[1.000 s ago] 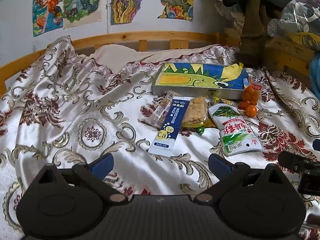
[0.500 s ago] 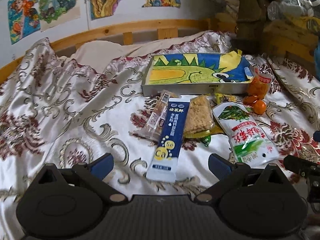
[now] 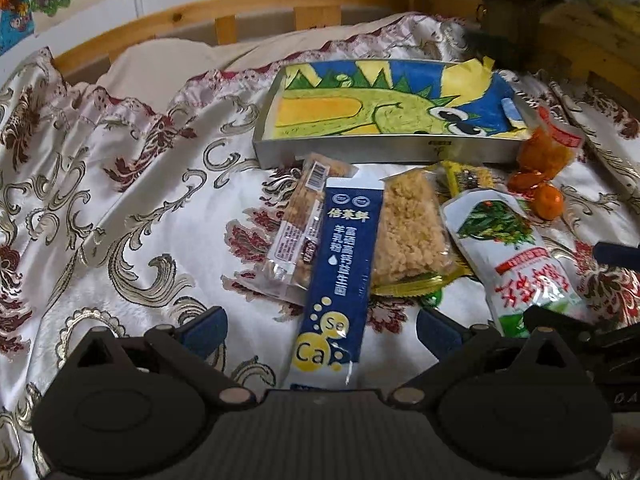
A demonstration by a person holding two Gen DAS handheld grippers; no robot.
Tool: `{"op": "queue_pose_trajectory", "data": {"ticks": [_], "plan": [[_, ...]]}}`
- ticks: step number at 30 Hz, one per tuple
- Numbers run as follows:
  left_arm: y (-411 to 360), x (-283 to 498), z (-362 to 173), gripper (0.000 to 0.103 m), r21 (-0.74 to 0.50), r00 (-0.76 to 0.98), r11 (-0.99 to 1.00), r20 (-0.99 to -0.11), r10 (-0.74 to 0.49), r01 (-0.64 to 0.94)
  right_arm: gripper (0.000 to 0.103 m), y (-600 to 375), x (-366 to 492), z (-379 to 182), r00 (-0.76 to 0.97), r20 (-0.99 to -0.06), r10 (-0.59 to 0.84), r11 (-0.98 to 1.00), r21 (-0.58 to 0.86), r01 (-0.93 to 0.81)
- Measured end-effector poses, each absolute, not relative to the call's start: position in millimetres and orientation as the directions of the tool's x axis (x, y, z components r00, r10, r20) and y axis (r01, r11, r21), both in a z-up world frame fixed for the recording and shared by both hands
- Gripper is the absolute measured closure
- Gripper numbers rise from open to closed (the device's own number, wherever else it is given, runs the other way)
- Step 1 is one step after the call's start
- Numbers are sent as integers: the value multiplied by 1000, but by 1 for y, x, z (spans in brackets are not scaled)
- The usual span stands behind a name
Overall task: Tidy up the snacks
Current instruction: 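Grasp the blue milk powder box with left tool while right tool grasps green snack bag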
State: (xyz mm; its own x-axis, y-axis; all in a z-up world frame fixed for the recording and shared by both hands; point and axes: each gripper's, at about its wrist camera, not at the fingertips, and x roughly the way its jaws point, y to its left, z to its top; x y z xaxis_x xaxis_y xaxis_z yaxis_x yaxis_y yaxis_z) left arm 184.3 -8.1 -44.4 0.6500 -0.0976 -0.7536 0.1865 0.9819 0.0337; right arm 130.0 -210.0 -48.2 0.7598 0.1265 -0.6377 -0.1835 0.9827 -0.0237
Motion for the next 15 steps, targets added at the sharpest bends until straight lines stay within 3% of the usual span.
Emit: {"op": "queue_pose_trajectory", "data": {"ticks": [8,15], "plan": [[-16,198,-51,5,68,617,973,-782,-86,222,1,-202,143,-61,741,-666,86,991,-18,-130],[-23,199,-52,15,66,605,968,-791,-98,242,15,-199,144,-62,735,-671,94,990,-15,-140]]}}
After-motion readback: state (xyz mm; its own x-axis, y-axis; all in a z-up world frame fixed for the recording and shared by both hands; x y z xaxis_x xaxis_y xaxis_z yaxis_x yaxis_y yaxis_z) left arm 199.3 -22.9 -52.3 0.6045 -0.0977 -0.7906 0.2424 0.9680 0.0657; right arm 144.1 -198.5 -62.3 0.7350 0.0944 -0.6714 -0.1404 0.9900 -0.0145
